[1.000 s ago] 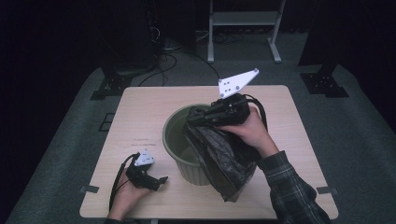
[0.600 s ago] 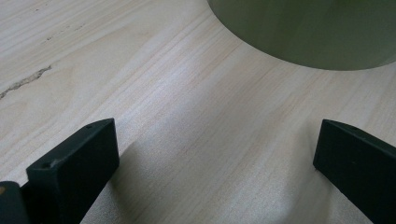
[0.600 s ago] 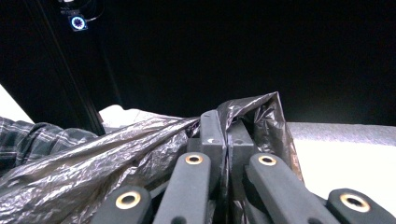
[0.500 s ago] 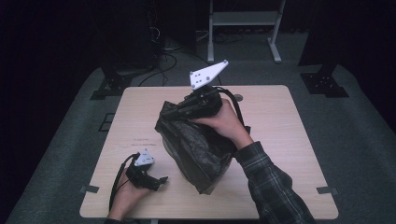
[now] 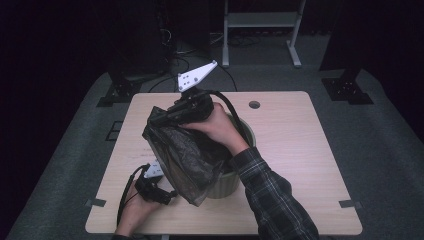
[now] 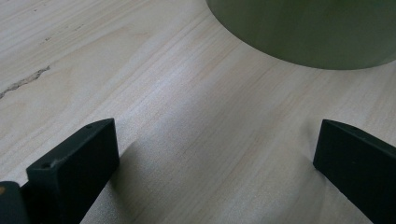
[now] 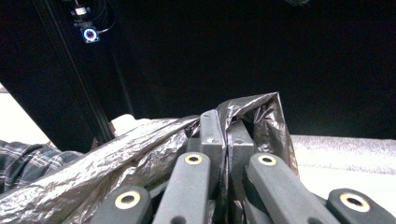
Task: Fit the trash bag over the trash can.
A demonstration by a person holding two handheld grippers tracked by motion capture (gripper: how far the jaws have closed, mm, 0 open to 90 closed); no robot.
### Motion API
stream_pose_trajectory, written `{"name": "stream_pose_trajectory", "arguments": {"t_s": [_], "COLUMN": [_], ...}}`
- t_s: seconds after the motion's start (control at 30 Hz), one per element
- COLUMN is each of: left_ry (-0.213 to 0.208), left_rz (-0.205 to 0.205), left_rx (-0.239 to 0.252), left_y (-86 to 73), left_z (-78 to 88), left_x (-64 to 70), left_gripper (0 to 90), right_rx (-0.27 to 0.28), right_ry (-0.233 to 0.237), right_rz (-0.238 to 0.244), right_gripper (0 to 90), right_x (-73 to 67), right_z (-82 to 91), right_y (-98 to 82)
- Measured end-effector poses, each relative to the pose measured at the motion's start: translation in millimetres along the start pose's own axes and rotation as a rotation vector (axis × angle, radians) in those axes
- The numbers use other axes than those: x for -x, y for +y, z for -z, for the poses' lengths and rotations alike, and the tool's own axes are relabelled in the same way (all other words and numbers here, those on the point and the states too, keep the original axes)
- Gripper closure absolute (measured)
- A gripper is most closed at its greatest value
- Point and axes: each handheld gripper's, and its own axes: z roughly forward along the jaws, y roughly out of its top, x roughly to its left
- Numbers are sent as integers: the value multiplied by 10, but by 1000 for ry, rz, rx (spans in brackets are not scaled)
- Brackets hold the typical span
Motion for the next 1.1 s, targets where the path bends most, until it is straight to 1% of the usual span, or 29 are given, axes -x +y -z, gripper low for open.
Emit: {"name": "stream_pose_trajectory", "arguments": {"t_s": [0.2,0.23,0.3,0.47,0.63,0.8,0.9,1.0,1.1], "left_ry": [-1,-1,-1,-2,-3,-1,-1,-1,-1], "left_rz": [-1,0,0,-1,-1,-3,-3,-3,-3], "left_rx": [0,0,0,0,-1,-1,-1,-1,-1], "left_y": [0,-1,-1,0,0,0,0,0,0], "left_z": [0,0,0,0,1,1,1,1,1], "left_x": [0,1,1,-1,-1,-2,-2,-2,-2], "left_gripper": [0,0,0,0,0,0,0,0,0], "right_rx": [1,-5,-14,-9,-72,-87,-94,-130,-163], "right_ry": [-13,-17,-19,-27,-51,-75,-84,-109,-140], "right_rz": [-17,-22,-23,-44,-46,-49,-69,-76,-77], "right_gripper": [887,876,876,878,877,876,876,850,849], "right_x": [11,14,12,1,-92,-183,-201,-204,-224], "right_z": [112,125,153,248,360,563,664,735,814], "right_y": [-80,-95,-131,-242,-346,-453,-535,-605,-654]}}
